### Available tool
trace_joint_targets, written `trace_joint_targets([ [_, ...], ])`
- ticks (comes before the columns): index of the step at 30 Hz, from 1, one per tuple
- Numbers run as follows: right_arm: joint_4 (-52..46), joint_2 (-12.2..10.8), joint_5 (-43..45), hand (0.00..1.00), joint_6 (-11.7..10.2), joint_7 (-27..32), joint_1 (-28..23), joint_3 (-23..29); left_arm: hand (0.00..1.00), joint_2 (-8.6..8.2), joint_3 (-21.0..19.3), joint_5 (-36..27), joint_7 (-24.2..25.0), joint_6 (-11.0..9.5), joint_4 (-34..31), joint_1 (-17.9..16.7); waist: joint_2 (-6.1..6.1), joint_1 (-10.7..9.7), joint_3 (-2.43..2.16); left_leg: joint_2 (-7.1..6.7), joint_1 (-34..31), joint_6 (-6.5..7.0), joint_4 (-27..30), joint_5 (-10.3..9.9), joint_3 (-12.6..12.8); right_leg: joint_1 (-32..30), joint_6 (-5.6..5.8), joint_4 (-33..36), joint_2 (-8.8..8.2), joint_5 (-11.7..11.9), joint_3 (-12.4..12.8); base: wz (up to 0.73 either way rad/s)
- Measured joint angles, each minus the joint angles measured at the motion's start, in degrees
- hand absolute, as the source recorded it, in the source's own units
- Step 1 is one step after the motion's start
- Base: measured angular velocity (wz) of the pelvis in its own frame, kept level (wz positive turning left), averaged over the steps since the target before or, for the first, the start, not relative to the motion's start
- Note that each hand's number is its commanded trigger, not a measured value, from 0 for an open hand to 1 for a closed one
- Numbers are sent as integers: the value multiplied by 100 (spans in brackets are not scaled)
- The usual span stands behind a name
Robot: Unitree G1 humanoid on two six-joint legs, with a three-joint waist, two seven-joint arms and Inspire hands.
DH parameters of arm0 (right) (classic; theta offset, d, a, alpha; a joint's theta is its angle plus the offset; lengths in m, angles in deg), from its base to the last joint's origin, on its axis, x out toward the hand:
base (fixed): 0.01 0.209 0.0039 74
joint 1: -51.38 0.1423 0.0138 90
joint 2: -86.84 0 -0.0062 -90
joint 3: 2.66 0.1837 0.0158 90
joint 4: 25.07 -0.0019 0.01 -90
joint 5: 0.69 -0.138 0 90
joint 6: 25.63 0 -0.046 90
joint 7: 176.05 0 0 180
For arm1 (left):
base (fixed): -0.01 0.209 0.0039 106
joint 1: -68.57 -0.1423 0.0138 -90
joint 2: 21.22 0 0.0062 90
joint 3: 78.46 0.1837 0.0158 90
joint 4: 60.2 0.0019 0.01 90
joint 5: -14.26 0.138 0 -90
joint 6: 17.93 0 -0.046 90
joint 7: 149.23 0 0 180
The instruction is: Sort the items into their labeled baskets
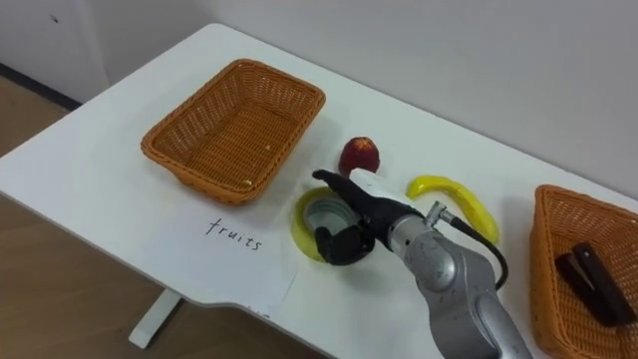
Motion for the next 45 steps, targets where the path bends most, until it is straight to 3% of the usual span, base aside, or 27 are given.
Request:
trace_joint_targets([
  [5,70,23,-5,0,27,-141,39,7,0,7,2,2,10,28,-16,29,-88,4,33,0,0,-2,2,1,-6,-3,0,-1,0,0,-20,0],
  [6,101,30,-16,62,49,-164,79,6,0,17,2,1,8,28,-16,42,-120,6,38,0,-1,-3,6,1,-7,-3,0,0,1,0,-23,0],
  [7,124,45,-17,100,54,-174,87,6,0,24,4,0,6,28,-16,56,-147,15,38,-1,-2,-2,10,0,-9,0,-1,1,0,0,-26,0],
  [13,131,90,-13,100,129,-185,174,65,0,64,4,0,-4,33,-15,77,-244,36,38,11,-1,-1,14,-1,-3,-33,-2,1,-6,1,-29,0],
  [16,147,225,6,100,256,-224,275,94,0,85,4,-1,-37,34,-15,101,-269,66,36,9,-6,-1,16,-1,-17,-31,-2,1,-6,2,-49,0],
  [22,317,263,238,100,492,-383,265,105,0,98,9,-5,-156,34,-15,138,-284,175,30,7,-11,-2,19,-1,-16,-21,-2,1,3,2,-72,0],
  [45,320,294,347,100,624,-638,262,114,0,132,24,-10,-283,144,41,202,-283,179,29,16,8,-2,17,0,8,-29,-3,3,-2,2,-68,0],
])
